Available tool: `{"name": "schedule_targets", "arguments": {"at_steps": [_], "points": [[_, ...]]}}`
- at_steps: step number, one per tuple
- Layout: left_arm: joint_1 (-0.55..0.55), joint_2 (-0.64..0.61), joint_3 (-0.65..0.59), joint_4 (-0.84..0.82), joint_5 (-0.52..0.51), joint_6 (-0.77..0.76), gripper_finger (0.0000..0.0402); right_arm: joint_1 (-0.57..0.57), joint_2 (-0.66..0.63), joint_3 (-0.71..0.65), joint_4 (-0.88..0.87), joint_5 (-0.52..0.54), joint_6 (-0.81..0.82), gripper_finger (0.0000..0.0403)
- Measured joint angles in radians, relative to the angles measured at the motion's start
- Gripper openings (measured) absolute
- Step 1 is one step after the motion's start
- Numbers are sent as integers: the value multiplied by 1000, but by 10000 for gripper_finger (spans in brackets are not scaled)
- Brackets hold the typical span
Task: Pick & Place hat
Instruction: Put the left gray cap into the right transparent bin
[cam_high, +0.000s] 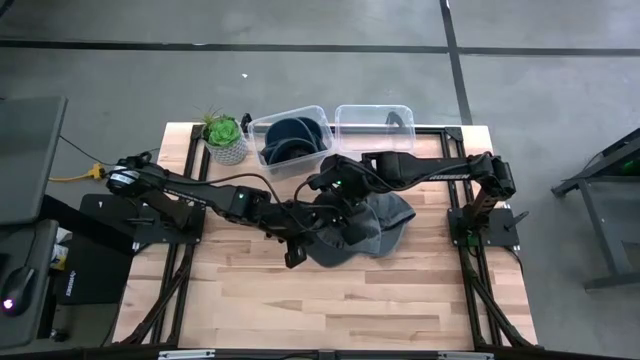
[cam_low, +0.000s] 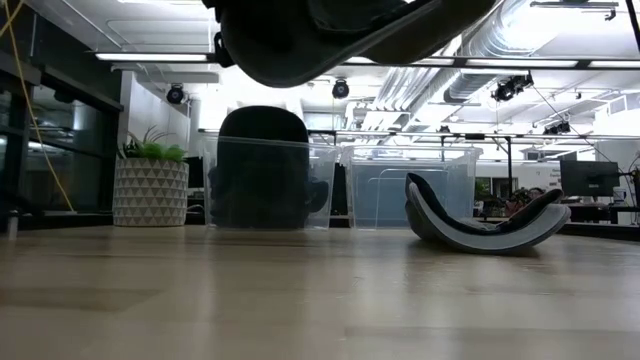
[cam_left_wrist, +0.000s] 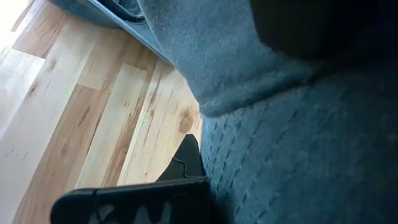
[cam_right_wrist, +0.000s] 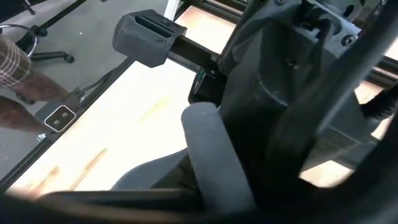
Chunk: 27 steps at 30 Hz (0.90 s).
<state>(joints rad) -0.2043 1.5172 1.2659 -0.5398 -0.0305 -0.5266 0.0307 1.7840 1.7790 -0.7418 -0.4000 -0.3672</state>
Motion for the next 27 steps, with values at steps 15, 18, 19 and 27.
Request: {"name": "schedule_targets", "arguments": {"at_steps": [15,18,19,27], "points": [[2,0,0,2,26,24,24,3,-6,0,-10,2,-6,13],[3,2,0,2,26,30,61,4,-13,1,-46,47,-5,12],[3,2,0,0,24,30,76,4,-19,1,-68,63,-7,12],[3,-63,6,-36,-16,14,194,-6,-64,0,-231,208,-15,12]]}}
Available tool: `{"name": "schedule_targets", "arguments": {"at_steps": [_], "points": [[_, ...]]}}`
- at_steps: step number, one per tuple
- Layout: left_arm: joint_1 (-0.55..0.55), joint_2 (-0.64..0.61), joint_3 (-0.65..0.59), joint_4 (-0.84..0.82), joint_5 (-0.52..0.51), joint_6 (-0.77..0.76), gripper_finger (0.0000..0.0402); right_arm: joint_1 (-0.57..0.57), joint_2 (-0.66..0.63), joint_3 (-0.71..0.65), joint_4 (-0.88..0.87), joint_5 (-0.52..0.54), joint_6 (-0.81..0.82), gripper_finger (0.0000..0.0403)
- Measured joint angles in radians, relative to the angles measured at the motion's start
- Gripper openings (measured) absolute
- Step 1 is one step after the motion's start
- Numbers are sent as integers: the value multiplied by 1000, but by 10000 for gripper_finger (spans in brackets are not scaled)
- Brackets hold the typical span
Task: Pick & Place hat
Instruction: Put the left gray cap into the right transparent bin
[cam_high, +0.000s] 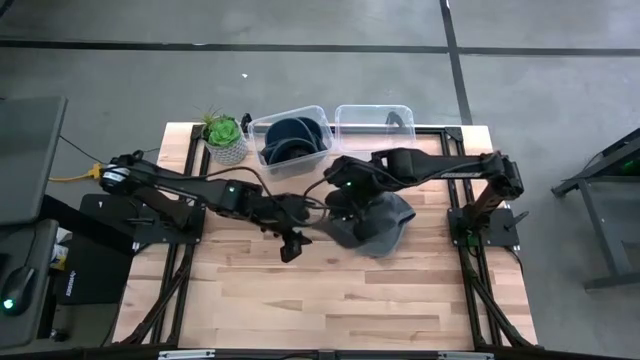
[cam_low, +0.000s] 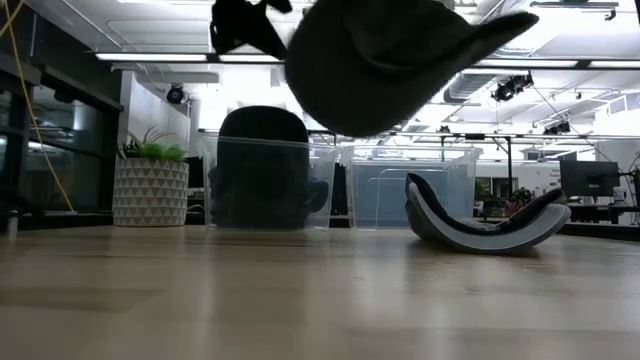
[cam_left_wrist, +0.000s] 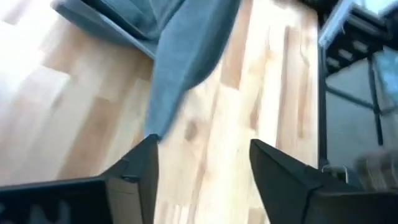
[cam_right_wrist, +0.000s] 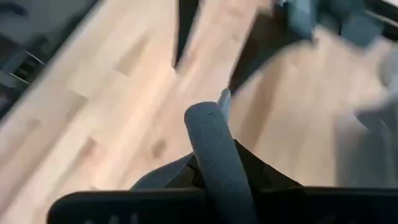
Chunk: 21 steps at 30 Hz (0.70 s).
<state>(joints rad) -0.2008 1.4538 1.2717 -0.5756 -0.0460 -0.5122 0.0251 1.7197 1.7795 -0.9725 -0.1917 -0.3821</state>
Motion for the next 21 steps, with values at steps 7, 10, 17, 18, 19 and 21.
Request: {"name": "schedule_targets", "arguments": {"at_steps": [7,10,17,18,19,21], "points": [[-1,-46,26,-10,-175,-19,213,-30,-110,0,-32,137,5,12],[-2,-62,26,19,-251,-19,213,-45,-192,0,-21,194,7,12],[18,-73,24,191,-441,13,213,-79,-412,-5,86,314,18,12],[29,-73,24,240,-447,33,213,-79,-442,-12,131,324,18,12],[44,-70,24,288,-447,55,213,-79,-470,-23,180,335,17,12],[82,-48,24,428,-438,98,213,-78,-524,-46,283,344,13,12]]}}
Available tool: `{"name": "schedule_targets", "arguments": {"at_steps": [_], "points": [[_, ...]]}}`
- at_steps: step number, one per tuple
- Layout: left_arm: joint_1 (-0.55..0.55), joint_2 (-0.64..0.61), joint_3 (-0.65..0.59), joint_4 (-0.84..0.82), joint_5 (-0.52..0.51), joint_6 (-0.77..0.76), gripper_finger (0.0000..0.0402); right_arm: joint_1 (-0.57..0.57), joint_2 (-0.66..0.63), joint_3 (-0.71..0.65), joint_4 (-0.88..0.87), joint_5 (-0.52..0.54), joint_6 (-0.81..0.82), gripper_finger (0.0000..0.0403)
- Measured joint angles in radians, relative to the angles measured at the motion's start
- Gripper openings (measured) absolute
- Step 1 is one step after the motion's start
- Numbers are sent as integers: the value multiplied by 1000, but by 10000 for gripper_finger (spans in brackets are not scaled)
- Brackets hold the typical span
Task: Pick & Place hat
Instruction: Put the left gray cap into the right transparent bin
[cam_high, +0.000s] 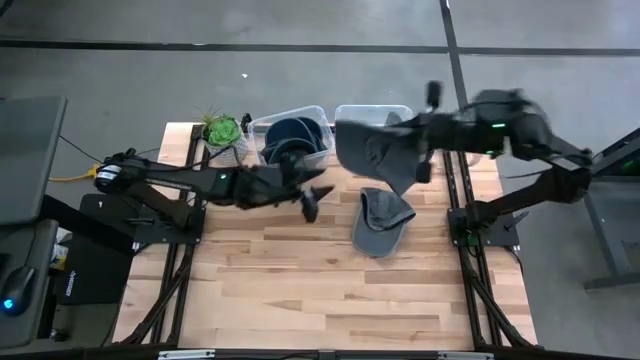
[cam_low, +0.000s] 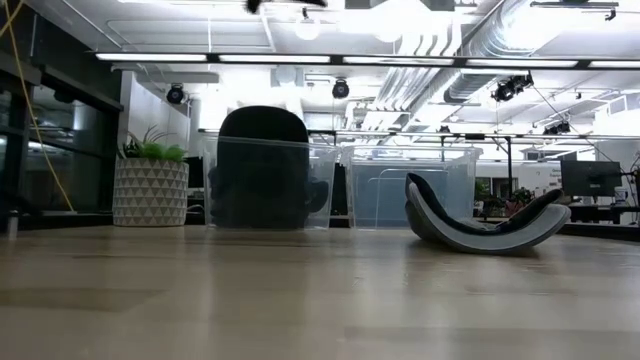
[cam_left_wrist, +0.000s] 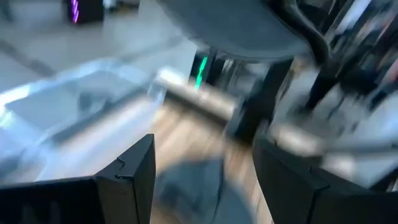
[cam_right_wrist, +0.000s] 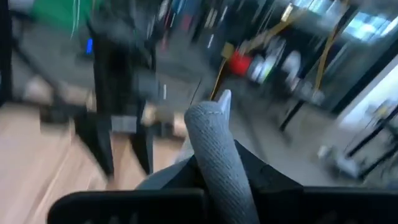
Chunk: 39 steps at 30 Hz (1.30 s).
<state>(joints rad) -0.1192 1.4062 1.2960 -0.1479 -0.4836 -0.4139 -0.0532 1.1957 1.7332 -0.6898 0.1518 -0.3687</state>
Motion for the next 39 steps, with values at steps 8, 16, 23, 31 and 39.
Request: {"name": "schedule_targets", "arguments": {"at_steps": [8,16,23,31,39], "points": [[176,90,1,501,244,51,213,0,-93,-48,259,73,-69,12],[287,195,-2,862,546,-29,213,0,-49,-48,361,150,-160,12],[329,252,-2,1072,620,-76,213,-30,12,-48,364,180,-185,12],[351,258,-2,1130,623,-110,213,-45,71,-48,378,138,-137,12],[350,260,-2,1118,561,-130,128,-45,79,-47,379,138,-131,12]]}}
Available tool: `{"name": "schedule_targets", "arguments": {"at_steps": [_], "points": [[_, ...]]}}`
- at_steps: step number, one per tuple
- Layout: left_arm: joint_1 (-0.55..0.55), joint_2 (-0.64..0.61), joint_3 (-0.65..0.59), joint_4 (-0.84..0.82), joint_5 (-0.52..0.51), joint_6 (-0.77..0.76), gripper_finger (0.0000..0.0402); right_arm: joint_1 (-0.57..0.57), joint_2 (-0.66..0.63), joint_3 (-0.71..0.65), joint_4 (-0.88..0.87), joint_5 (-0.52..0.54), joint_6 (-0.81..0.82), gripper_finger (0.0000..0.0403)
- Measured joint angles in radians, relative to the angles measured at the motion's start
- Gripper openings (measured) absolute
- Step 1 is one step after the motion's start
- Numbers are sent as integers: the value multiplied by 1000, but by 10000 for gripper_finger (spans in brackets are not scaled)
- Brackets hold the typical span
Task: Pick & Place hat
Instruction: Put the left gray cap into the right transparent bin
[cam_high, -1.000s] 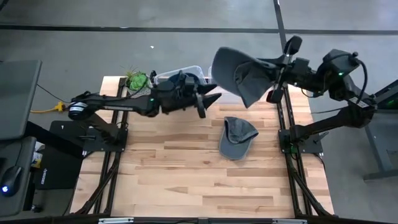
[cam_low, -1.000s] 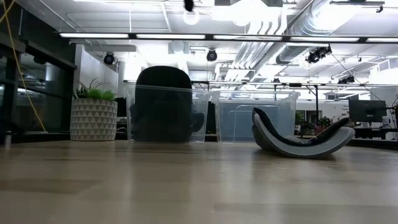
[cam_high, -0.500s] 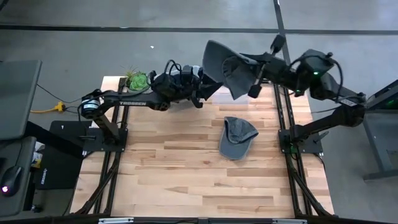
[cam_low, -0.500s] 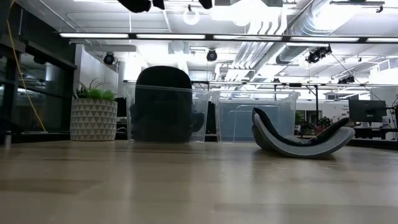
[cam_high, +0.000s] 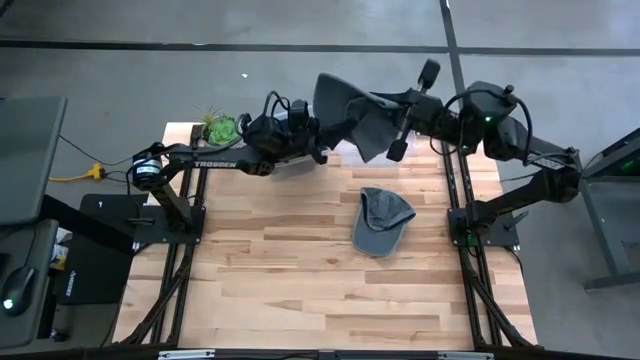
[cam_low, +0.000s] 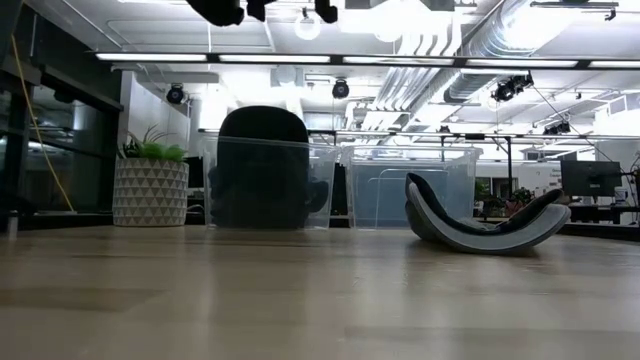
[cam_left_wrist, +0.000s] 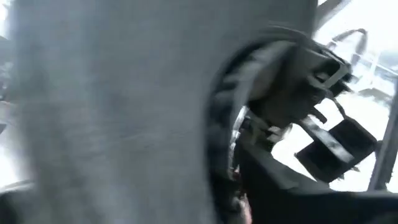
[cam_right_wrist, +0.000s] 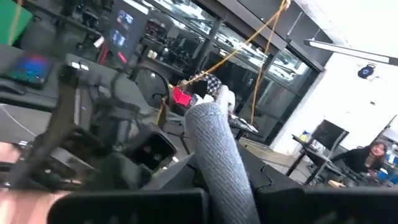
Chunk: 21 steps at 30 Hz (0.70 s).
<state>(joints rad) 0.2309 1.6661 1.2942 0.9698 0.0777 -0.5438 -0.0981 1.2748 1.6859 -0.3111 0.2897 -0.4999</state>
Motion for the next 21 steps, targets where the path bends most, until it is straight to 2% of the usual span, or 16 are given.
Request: {"name": "schedule_targets", "arguments": {"at_steps": [2,4,7,18,21], "points": [[3,0,0,0,-13,-20,59,1,-1,0,-1,-3,-1,12],[12,0,0,5,-13,-44,22,3,0,0,-5,-6,-2,12],[12,0,0,-8,-28,-94,13,2,0,0,-8,5,-1,12],[12,0,0,-15,-40,-94,2,1,-1,0,-21,24,2,14],[12,0,0,-31,-39,-93,2,5,-1,0,-25,25,4,46]]}}
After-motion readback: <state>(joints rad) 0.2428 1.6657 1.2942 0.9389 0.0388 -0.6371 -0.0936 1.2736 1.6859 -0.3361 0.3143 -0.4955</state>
